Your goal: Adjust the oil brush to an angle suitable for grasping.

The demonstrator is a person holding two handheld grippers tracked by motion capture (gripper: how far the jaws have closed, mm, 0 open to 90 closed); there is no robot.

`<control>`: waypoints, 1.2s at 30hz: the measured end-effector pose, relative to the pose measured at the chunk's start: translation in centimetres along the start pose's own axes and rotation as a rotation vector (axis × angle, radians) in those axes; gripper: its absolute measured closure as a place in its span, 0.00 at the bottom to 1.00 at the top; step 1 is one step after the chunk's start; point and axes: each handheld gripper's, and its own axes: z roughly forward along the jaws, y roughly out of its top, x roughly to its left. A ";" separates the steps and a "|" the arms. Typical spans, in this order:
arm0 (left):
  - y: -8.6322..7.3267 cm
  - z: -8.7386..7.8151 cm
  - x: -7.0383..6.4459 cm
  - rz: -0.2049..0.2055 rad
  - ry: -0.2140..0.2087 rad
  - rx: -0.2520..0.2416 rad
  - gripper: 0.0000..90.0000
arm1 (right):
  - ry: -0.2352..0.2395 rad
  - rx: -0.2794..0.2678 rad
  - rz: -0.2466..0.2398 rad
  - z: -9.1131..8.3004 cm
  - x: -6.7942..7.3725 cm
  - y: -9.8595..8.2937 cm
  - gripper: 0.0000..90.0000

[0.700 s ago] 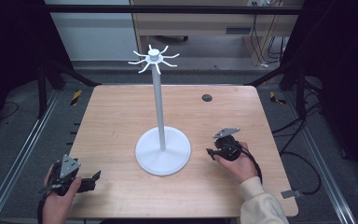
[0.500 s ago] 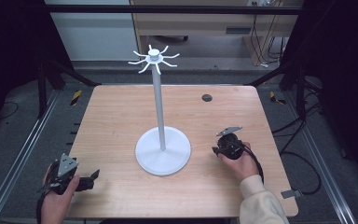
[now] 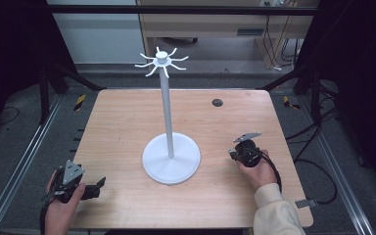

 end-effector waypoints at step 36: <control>0.1 0.2 -0.4 0.041 0.013 0.020 0.03 | -0.165 0.086 0.017 1.1 -1.7 -0.2 1.00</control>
